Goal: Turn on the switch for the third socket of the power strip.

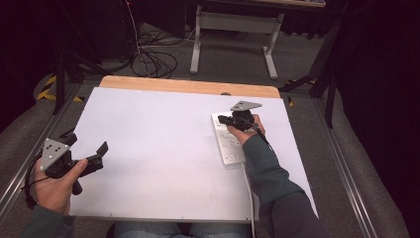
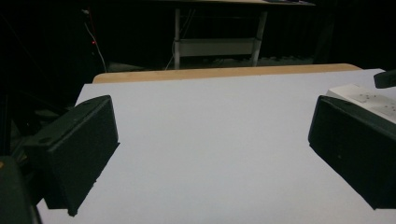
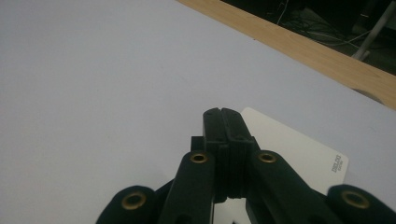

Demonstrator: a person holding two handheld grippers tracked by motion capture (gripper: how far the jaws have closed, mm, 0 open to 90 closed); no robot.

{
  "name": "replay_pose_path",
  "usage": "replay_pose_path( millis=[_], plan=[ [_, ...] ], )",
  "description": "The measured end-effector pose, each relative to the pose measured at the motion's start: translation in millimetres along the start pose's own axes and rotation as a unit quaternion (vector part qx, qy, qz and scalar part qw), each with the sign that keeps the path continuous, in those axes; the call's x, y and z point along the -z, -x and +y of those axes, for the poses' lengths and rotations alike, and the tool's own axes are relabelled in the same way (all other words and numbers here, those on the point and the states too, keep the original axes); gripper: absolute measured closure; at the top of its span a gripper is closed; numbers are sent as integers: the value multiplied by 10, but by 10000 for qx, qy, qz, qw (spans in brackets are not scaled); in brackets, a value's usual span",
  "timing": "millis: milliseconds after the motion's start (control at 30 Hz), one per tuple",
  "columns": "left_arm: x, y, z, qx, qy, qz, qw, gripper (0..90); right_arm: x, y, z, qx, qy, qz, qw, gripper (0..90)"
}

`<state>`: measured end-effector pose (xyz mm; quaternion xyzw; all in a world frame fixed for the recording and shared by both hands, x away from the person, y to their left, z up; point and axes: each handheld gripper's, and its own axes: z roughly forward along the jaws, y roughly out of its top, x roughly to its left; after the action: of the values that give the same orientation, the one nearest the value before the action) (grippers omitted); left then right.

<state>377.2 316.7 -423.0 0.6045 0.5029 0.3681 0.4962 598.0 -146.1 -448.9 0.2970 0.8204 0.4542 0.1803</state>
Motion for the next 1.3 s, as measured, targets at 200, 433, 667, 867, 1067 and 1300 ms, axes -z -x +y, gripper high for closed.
replay_pose_path(
  millis=[200,433,667,867,1067,1300],
  plan=[
    [-6,-1,-2,-1,-12,2,10000,21,-21,-5,-3,19,-66,26,10000,900],
    [0,-1,-1,-7,-16,4,10000,22,-24,10,-14,20,-125,8,9999,900],
    [6,-2,3,-33,0,12,10000,22,-65,6,-22,40,-211,17,9998,900],
    [12,-7,0,-17,-5,15,10000,22,-91,12,-29,49,-319,-5,9995,900],
    [6,-4,-2,-2,-7,4,10000,23,-128,28,-47,47,-423,-28,9991,900],
    [26,-13,-4,-10,-2,20,10000,23,-165,49,-53,65,-548,-49,9985,900]
  ],
)
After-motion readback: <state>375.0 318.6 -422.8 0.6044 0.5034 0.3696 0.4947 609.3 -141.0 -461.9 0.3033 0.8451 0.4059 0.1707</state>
